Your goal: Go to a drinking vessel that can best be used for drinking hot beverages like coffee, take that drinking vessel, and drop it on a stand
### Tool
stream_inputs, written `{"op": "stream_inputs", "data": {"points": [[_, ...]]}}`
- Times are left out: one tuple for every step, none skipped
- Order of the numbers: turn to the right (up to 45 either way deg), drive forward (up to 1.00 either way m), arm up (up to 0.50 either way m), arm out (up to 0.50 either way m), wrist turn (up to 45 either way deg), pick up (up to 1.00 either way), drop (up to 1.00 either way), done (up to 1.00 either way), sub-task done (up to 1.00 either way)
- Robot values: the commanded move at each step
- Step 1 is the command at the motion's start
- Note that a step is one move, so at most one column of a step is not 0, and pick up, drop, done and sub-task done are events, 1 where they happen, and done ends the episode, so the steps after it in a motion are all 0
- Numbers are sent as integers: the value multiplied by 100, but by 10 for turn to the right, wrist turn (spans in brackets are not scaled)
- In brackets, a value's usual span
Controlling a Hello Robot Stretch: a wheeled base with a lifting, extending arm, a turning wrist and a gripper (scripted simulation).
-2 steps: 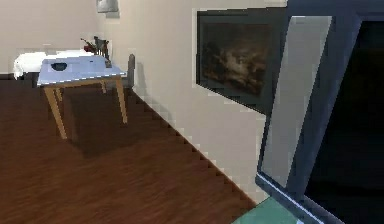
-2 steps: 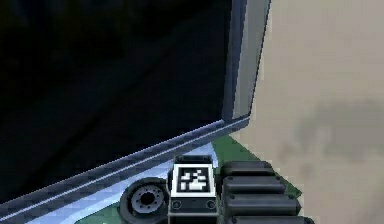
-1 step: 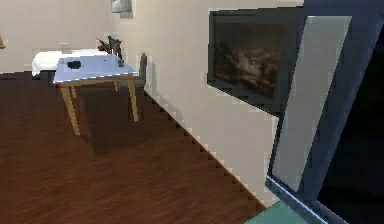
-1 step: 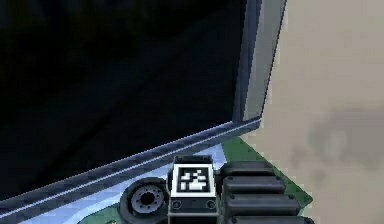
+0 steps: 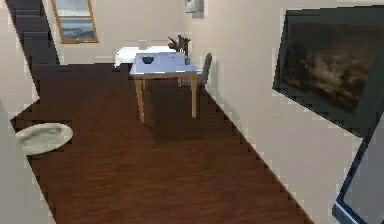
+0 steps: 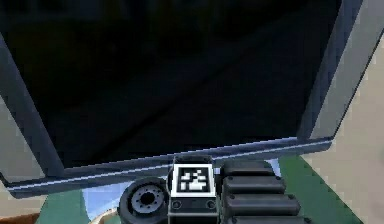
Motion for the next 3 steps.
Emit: {"op": "stream_inputs", "data": {"points": [[0,15,0,0,0,0,0,0,0],[240,0,0,0,0,0,0,0,0],[60,0,0,0,0,0,0,0,0]]}}
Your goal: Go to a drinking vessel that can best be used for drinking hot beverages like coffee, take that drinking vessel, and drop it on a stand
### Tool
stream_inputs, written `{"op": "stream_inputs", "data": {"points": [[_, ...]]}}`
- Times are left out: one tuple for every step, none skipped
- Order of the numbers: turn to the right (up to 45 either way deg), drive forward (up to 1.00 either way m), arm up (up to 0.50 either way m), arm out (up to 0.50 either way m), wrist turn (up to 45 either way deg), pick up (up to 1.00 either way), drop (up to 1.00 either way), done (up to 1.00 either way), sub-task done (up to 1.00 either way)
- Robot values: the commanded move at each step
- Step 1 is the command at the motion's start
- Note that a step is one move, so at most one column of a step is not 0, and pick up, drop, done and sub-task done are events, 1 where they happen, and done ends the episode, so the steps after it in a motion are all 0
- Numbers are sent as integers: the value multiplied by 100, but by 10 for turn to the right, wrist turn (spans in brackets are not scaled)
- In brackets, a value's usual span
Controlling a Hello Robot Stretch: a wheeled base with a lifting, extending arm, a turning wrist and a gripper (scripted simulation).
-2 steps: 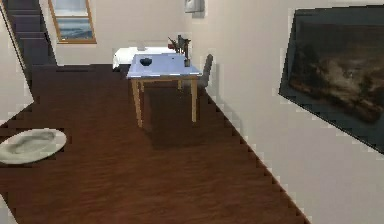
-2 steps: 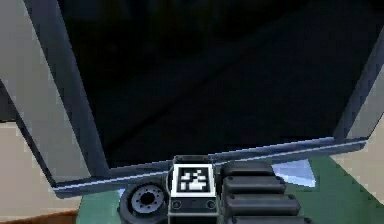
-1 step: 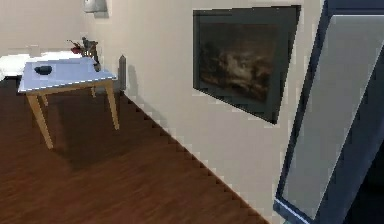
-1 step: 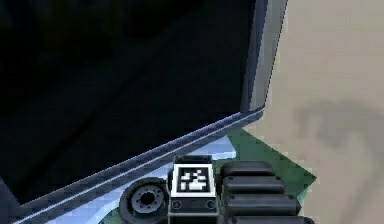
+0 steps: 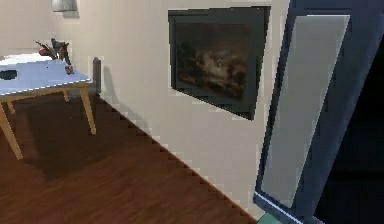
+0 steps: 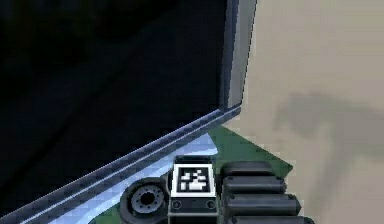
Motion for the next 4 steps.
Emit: {"op": "stream_inputs", "data": {"points": [[450,0,0,0,0,0,0,0,0],[450,0,0,0,0,0,0,0,0],[450,0,0,0,0,0,0,0,0],[150,0,0,0,0,0,0,0,0]]}}
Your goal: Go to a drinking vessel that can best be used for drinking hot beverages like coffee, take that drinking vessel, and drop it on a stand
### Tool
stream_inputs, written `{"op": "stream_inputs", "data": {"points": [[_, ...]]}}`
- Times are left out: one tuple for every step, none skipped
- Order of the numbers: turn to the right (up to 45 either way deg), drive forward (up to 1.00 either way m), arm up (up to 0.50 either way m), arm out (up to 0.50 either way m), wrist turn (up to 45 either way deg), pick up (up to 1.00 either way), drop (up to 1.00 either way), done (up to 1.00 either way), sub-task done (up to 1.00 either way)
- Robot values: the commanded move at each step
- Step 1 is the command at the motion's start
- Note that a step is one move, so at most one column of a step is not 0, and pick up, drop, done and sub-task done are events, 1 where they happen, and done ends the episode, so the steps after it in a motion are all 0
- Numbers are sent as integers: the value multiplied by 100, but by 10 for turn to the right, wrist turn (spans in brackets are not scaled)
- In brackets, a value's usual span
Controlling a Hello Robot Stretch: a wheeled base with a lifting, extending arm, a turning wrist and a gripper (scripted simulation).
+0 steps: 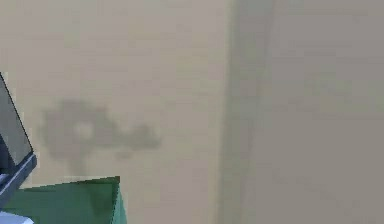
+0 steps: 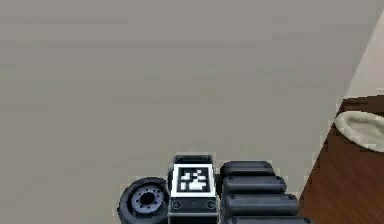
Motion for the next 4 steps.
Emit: {"op": "stream_inputs", "data": {"points": [[0,20,0,0,0,0,0,0,0],[-450,0,0,0,0,0,0,0,0],[-450,0,0,0,0,0,0,0,0],[-450,0,0,0,0,0,0,0,0]]}}
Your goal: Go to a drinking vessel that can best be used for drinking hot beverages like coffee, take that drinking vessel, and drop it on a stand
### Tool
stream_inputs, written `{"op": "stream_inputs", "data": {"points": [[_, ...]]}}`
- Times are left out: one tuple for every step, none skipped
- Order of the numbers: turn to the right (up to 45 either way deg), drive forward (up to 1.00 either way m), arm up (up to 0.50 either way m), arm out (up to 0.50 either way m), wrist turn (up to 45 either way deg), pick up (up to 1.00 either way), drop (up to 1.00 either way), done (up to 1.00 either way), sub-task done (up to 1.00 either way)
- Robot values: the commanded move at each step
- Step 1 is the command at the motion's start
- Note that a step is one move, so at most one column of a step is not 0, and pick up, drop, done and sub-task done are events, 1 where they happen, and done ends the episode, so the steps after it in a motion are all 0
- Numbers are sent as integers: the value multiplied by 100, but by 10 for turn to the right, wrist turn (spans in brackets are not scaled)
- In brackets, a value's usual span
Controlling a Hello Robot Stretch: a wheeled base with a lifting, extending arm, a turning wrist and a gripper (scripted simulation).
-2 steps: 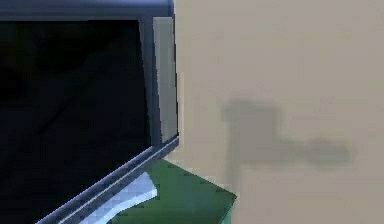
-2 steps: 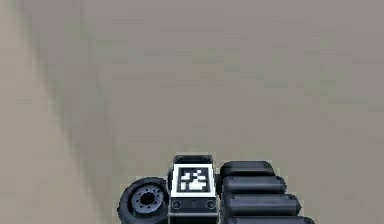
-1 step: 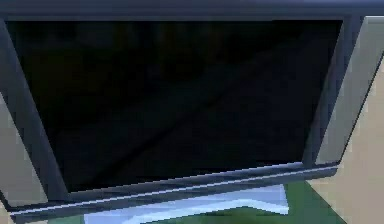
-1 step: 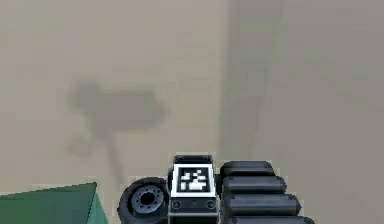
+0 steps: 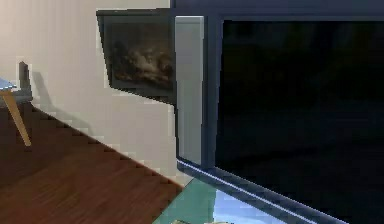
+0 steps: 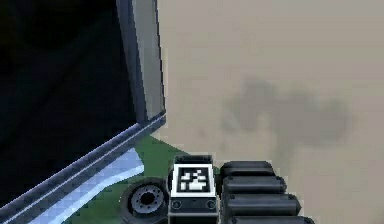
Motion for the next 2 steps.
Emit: {"op": "stream_inputs", "data": {"points": [[-270,0,0,0,0,0,0,0,0],[-60,0,0,0,0,0,0,0,0]]}}
